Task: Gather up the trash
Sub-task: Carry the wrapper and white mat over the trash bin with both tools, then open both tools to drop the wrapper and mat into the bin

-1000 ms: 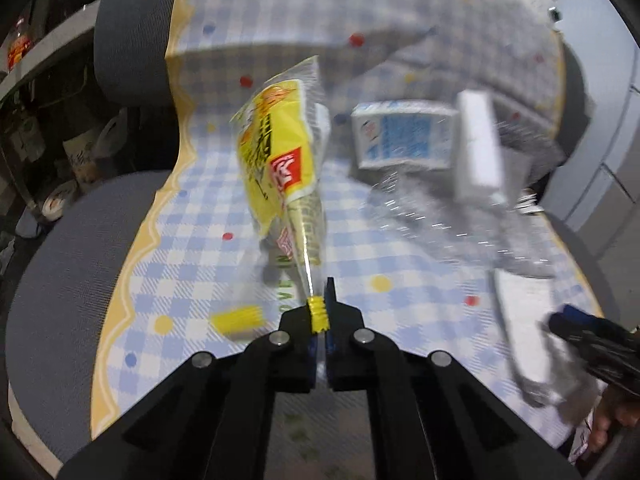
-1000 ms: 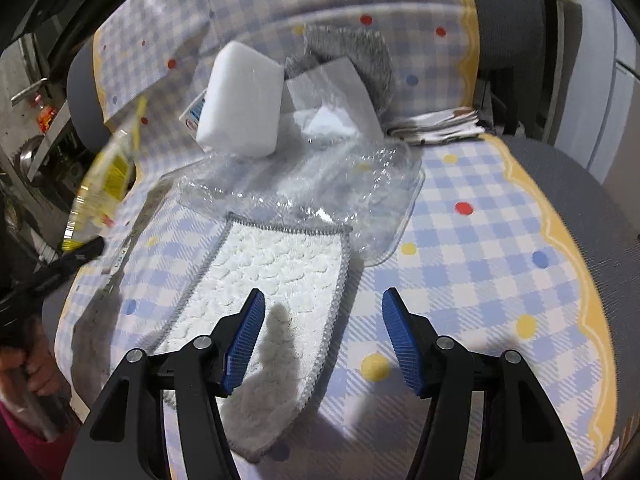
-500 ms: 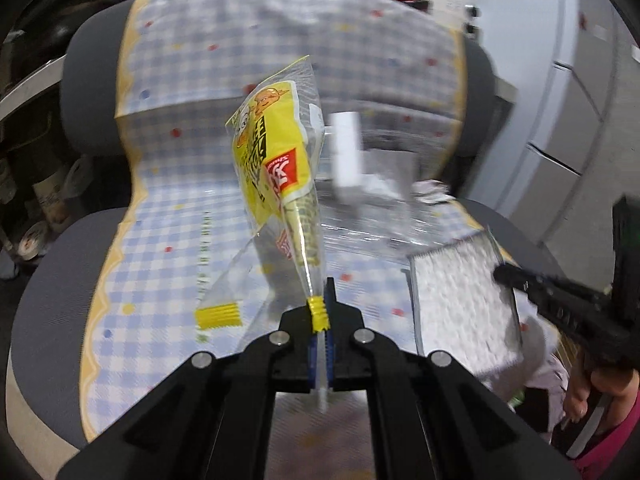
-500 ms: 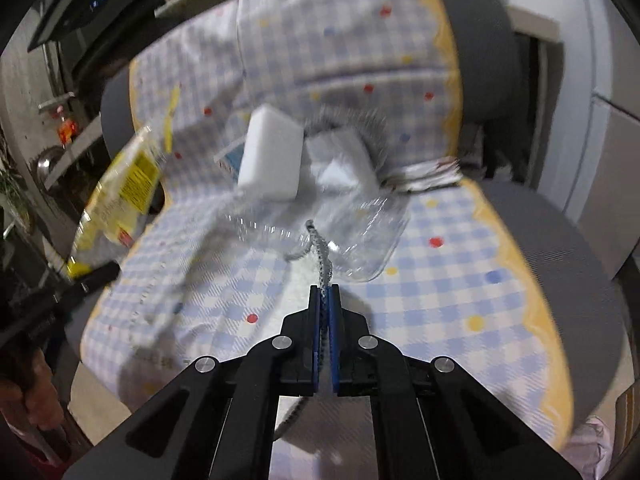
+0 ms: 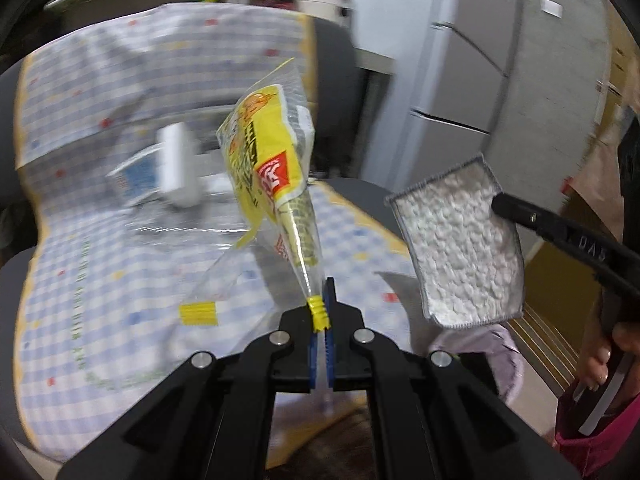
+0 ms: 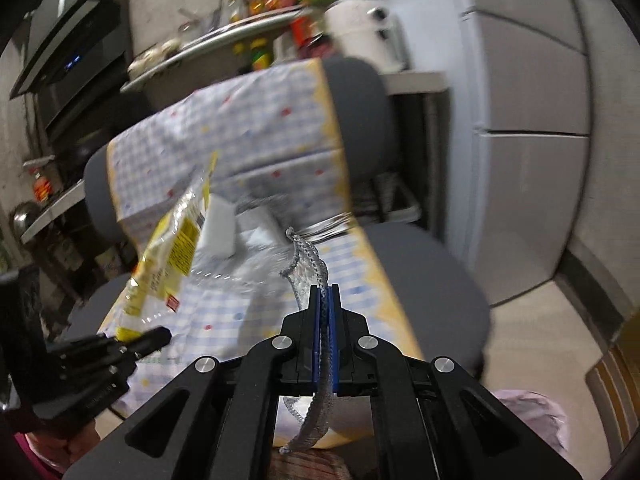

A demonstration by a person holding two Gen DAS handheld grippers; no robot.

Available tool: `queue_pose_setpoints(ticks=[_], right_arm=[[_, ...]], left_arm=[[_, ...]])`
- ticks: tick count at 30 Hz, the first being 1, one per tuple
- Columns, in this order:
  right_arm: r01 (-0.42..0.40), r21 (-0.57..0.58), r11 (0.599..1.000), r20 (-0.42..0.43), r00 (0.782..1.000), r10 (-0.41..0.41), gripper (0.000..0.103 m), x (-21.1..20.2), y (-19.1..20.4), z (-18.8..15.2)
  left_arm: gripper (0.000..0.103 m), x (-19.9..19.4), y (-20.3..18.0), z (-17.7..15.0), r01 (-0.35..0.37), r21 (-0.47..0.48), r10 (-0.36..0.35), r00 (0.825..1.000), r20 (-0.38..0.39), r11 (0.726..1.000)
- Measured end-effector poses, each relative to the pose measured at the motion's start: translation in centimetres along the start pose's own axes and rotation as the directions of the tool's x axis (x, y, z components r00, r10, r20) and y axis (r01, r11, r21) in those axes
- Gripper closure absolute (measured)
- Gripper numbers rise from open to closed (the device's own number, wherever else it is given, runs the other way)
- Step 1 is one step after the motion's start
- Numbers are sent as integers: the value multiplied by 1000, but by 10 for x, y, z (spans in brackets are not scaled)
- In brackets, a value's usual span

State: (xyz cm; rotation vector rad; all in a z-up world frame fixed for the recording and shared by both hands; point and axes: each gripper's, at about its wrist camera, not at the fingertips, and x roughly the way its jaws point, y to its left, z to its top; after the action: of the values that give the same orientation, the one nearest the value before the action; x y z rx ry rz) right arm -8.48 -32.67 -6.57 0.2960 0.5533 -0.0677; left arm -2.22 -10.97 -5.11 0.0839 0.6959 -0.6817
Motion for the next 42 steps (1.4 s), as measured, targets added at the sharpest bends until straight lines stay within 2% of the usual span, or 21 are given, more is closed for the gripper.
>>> queue_pose_setpoints(ticks=[7,12,15,21,28,31,32,35,37,38,40,42], right_arm=[[145,101,984,43,988,-150,99,-49,-57,-11],[242,173,955,41,967,-252,99,-77,-94,-26],[285,200,938,33,954,-297,99,-91,-108,-36],[359,257,897,10,927,-374,99,-111,-139,-60],[416,328,848,-52,904,-423,98,-118,-177,-92],[425,353,833,-77,901,-427,94,-114,-191,-103],[434,360,826,-89,897,-432,94,-112,-196,-107],[451,368,813,-125,890,-438,93,-101,-207,-115],[463,373,804,-166,886,-433,77,-90,-216,-123],[456,380,805,-189,890,-415,65,-83,-220,-128],[442,387,809,-208,897,-391,63,-76,-222,-135],[435,385,814,-221,900,-376,63,-71,-222,-136]], left_arm=[[102,13,-72,1,157,140,-156,988,-18,978],[102,26,-120,-1,261,230,-253,965,-68,937],[102,34,-145,-8,324,272,-302,946,-121,906],[102,58,-186,-28,419,332,-349,903,-252,845],[102,84,-226,-51,488,374,-349,856,-381,789],[99,93,-238,-56,510,387,-345,839,-421,768],[94,99,-242,-58,517,390,-341,832,-437,762],[74,116,-247,-64,527,377,-329,816,-476,761],[66,128,-247,-65,522,359,-313,807,-501,773],[61,134,-244,-65,518,345,-306,803,-512,783],[58,139,-239,-64,515,323,-308,799,-516,794],[58,139,-230,-60,504,314,-306,805,-508,804]])
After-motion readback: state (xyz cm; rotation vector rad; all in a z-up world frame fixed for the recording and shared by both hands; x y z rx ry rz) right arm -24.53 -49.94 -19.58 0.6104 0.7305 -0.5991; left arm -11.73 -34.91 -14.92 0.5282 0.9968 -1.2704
